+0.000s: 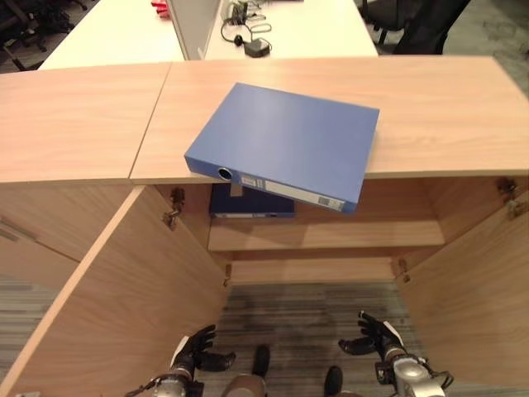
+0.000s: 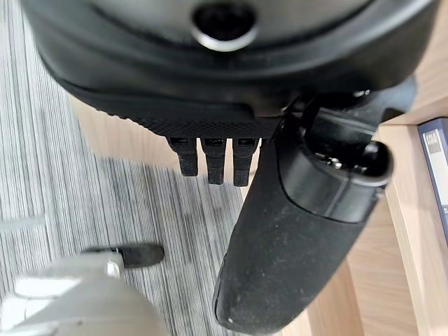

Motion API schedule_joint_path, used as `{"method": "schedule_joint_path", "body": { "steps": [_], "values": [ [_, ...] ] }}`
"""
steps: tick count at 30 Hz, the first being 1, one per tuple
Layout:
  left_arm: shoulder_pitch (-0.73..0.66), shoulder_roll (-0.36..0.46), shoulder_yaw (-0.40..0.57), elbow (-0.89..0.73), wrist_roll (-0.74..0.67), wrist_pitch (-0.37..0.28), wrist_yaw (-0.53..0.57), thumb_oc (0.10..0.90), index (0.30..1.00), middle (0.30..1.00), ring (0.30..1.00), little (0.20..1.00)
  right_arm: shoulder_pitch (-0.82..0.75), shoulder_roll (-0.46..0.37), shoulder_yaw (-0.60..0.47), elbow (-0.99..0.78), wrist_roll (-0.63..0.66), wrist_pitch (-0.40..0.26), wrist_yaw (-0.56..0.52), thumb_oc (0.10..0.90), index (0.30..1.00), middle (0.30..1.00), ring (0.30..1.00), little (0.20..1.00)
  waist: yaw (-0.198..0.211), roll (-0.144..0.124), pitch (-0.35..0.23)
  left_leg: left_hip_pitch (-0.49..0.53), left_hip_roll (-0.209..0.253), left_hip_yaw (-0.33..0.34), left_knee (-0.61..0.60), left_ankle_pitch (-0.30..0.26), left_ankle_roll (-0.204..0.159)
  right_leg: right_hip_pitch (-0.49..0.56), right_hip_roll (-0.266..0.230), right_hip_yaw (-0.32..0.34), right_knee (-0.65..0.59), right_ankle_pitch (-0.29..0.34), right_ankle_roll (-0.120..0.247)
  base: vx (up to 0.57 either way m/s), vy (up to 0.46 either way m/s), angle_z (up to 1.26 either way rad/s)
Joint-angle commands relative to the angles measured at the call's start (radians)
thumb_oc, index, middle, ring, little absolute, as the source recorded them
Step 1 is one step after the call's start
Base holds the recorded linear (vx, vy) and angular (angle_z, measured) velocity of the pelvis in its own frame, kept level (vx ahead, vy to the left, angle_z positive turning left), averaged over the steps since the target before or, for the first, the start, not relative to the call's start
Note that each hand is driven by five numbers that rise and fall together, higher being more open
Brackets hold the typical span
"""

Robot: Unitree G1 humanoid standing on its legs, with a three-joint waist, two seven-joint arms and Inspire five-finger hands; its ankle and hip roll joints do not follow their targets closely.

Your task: Put the empty folder in the office cabinet

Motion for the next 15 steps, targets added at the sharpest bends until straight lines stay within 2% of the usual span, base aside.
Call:
{"method": "schedule_joint_path", "body": {
  "steps": [1, 9, 13, 15],
  "values": [
    [-0.038, 0.045, -0.030, -0.006, 0.015, -0.035, 0.010, 0.800, 0.900, 0.900, 0.900, 0.900, -0.018, -0.052, 0.015, -0.028, -0.011, -0.037, 0.006, 0.800, 0.900, 0.900, 0.900, 0.900, 0.009, 0.048, -0.027, 0.027, 0.022, -0.076, -0.002, -0.112, 0.015, 0.022, 0.033, 0.001, 0.035, -0.127, 0.027, 0.03, 0.091, -0.01],
    [-0.041, 0.066, -0.022, -0.060, 0.008, -0.033, 0.004, 0.800, 0.900, 0.900, 0.900, 0.900, -0.018, -0.045, 0.030, -0.038, -0.022, -0.031, 0.017, 0.800, 0.900, 0.900, 0.900, 0.900, 0.028, 0.020, -0.036, 0.044, 0.004, -0.077, 0.008, -0.136, 0.036, 0.016, 0.019, 0.005, 0.082, -0.131, 0.042, 0.02, 0.078, -0.01],
    [-0.043, 0.084, -0.018, -0.091, 0.000, -0.029, 0.000, 0.800, 0.900, 0.900, 0.900, 0.900, -0.028, -0.035, 0.033, -0.037, -0.024, -0.027, 0.018, 0.800, 0.900, 0.900, 0.900, 0.900, 0.042, 0.012, -0.020, 0.039, 0.000, -0.071, 0.031, -0.147, 0.053, -0.038, 0.015, 0.021, 0.199, -0.144, 0.059, -0.03, 0.104, -0.02],
    [-0.034, 0.101, -0.009, -0.121, -0.001, -0.022, -0.007, 0.800, 0.900, 0.900, 0.900, 0.900, -0.039, -0.024, 0.031, -0.032, -0.024, -0.023, 0.017, 0.800, 0.900, 0.900, 0.900, 0.900, 0.060, 0.011, -0.002, 0.036, 0.005, -0.057, 0.050, -0.160, 0.068, -0.111, 0.010, 0.009, 0.332, -0.130, 0.101, -0.09, 0.132, -0.22]
  ]
}}
